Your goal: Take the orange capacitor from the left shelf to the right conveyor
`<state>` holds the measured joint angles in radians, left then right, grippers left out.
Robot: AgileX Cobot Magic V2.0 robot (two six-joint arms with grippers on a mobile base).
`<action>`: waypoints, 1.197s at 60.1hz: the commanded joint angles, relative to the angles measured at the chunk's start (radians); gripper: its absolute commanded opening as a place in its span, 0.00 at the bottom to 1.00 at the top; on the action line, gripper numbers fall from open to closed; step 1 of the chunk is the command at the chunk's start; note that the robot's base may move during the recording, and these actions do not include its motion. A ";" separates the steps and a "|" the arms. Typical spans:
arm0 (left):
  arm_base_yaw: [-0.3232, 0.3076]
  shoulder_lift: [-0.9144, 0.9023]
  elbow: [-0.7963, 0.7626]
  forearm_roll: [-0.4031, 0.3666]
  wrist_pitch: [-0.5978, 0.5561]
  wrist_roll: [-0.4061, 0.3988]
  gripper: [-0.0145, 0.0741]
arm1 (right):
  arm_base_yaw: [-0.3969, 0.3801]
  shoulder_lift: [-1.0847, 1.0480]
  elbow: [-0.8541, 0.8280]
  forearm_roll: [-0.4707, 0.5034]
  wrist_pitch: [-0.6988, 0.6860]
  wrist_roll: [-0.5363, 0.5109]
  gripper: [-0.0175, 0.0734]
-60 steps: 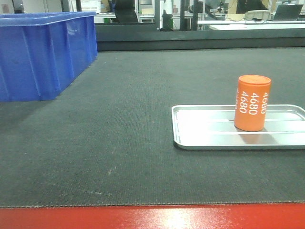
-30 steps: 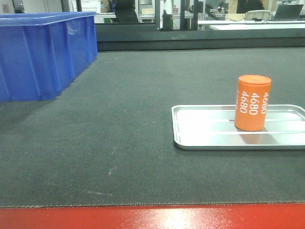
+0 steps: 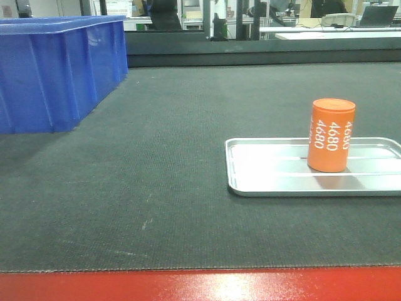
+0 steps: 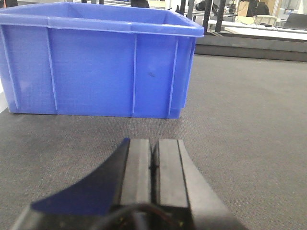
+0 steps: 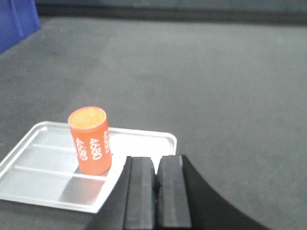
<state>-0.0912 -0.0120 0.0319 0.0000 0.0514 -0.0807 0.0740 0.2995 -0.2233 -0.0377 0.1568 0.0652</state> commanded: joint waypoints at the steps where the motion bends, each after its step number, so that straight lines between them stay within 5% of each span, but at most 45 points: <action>1: 0.001 -0.019 -0.005 0.000 -0.089 0.000 0.05 | -0.050 -0.056 -0.008 0.105 -0.072 -0.145 0.25; 13: 0.001 -0.019 -0.005 0.000 -0.089 0.000 0.05 | -0.156 -0.215 0.124 0.140 -0.096 -0.148 0.25; 26: 0.001 -0.019 -0.005 0.000 -0.089 0.000 0.05 | -0.159 -0.332 0.259 0.140 -0.140 -0.123 0.25; 72: 0.001 -0.019 -0.005 0.000 -0.089 0.000 0.05 | -0.159 -0.330 0.257 0.136 -0.143 -0.123 0.25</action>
<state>-0.0912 -0.0120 0.0319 0.0000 0.0514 -0.0807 -0.0807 -0.0096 0.0305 0.0992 0.1122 -0.0582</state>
